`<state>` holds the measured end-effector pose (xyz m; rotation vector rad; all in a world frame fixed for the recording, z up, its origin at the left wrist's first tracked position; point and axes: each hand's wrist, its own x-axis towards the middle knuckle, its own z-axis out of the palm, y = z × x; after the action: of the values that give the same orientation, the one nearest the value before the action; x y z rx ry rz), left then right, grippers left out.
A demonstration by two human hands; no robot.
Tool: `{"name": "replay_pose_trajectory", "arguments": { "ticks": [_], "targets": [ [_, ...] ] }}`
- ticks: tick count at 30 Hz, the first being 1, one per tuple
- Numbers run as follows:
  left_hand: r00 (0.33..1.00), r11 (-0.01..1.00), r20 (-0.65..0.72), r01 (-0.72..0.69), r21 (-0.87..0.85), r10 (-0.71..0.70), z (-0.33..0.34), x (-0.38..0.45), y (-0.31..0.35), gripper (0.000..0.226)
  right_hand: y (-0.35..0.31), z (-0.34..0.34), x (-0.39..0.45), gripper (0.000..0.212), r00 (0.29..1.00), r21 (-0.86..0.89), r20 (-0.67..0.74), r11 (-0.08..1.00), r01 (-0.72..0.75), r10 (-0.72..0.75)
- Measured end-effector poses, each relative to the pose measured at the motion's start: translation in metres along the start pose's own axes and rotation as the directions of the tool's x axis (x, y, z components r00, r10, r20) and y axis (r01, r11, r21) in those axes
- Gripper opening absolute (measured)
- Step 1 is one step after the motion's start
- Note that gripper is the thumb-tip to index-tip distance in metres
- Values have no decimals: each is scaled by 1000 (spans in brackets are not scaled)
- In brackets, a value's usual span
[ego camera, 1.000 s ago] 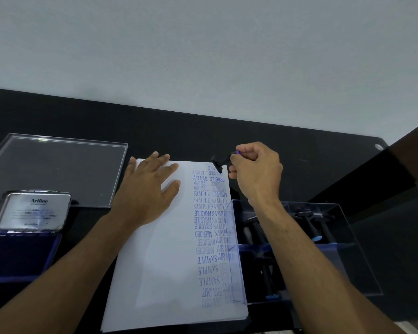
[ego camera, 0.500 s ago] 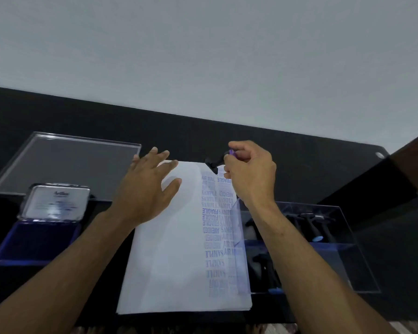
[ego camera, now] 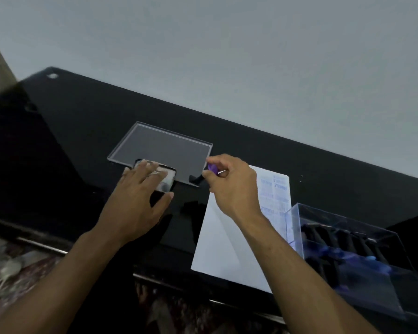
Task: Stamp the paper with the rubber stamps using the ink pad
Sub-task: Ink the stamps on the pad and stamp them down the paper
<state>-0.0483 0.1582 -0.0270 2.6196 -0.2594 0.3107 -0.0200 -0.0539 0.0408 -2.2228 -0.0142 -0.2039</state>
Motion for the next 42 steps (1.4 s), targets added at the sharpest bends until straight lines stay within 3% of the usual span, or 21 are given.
{"name": "replay_pose_trajectory", "arguments": {
  "ticks": [7,18,42],
  "targets": [
    [994,994,2,105,44,-105,-23,-38,-46,70,-37,45,-22,24,985,-47,136,992,114,-107],
    [991,984,64,110,139,-119,-24,-62,-85,83,-60,77,-36,29,907,-156,299,923,352,-296],
    [990,969,48,121,216,-134,-17,-63,-87,82,-61,93,-32,31,873,-281,381,862,422,-303]
  ]
}}
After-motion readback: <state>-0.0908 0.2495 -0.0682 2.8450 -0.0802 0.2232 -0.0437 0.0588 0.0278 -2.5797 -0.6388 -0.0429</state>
